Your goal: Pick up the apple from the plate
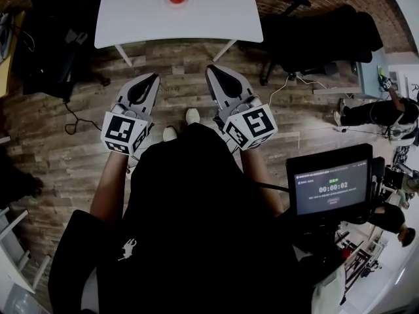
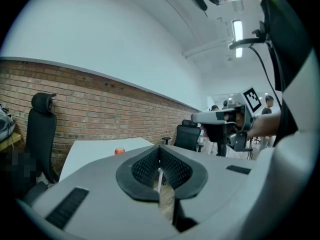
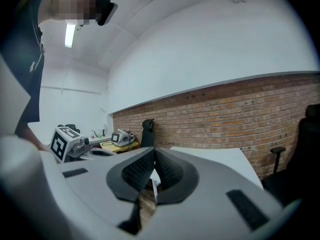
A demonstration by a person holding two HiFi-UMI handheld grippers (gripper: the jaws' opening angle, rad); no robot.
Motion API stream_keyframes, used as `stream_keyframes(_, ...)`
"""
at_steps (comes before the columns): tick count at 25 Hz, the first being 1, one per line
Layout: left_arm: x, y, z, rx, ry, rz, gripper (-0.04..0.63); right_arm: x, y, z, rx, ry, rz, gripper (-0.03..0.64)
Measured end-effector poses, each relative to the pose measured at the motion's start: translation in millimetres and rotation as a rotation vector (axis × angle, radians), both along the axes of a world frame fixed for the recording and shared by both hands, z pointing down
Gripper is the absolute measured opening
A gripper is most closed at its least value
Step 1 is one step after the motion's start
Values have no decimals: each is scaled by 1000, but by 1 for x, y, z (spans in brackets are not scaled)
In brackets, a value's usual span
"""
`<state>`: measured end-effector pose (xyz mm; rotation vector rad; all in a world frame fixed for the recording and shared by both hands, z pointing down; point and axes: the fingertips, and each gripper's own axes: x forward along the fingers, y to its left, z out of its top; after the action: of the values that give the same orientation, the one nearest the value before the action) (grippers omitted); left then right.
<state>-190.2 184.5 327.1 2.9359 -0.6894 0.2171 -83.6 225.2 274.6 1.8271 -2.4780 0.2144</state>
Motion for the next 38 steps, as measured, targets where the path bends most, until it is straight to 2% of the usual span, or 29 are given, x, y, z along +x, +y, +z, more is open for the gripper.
stream_keyframes(8,-14,-6,4,-17,9,-34,6,-16,-12,-1,0,7,-49,3)
stream_keyframes(14,-13,-8,0,-2,3,-30,6,-17,-18,-3,9,1,-60,4)
stream_keyframes(21,20,-51,10,-17,-36,-32,6,17,-63,11,-16,-29,-68,4)
stream_keyframes(33,22,-58,1,29,-39,-37,6,14,-72,5,13,-25,-91,4)
stream_keyframes(38,59,-89,3,22,-56,-51,6,52,-104,9,1,-44,-109,5)
